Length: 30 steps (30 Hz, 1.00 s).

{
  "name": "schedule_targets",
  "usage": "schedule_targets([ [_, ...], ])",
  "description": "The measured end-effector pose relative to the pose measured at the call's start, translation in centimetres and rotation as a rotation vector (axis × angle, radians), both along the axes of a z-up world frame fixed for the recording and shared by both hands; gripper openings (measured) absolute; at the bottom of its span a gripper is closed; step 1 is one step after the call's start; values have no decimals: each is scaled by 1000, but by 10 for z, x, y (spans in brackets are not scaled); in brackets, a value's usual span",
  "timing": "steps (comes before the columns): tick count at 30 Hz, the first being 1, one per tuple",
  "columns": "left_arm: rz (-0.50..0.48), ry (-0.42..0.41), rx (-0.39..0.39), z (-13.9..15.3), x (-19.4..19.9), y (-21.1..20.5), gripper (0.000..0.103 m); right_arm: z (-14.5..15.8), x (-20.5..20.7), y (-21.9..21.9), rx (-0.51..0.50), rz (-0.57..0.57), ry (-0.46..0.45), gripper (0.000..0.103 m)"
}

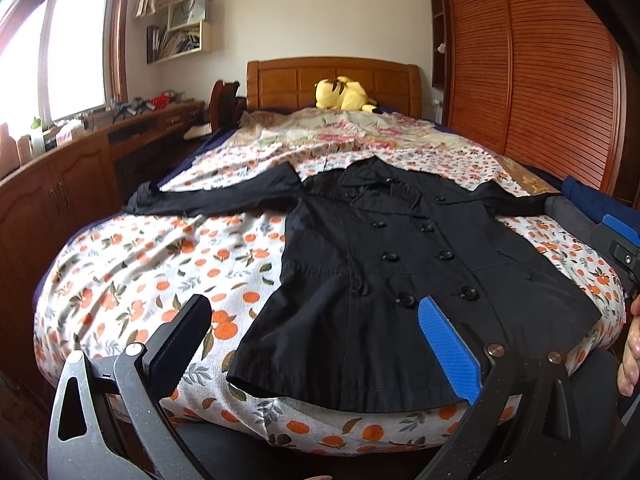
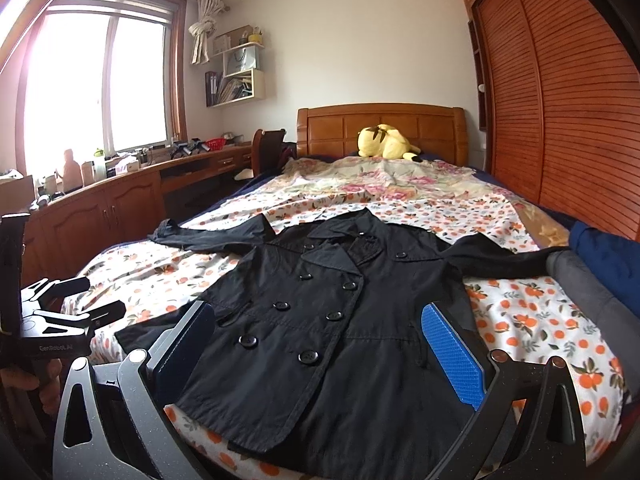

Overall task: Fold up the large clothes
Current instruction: 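Move the left gripper to the coat sleeve cuff and close on it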

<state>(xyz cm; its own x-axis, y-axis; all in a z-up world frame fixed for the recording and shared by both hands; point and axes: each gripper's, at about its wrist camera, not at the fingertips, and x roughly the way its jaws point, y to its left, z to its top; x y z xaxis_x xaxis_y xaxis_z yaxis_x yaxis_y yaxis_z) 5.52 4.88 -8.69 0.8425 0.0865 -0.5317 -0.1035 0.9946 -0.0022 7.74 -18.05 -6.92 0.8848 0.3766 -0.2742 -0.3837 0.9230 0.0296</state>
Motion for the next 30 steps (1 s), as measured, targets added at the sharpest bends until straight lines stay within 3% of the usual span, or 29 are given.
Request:
schedule_targets([
  [12, 21, 58, -16, -38, 28, 39, 103, -26, 79, 32, -42, 77, 75, 103],
  [18, 49, 94, -5, -47, 48, 66, 103, -24, 120, 63, -74, 141, 105, 103],
  [25, 60, 121, -66, -47, 78, 107, 101, -14, 169, 95, -81, 223, 126, 103],
  [30, 84, 156, -112, -50, 98, 139, 95, -27, 199, 115, -122, 251, 154, 103],
])
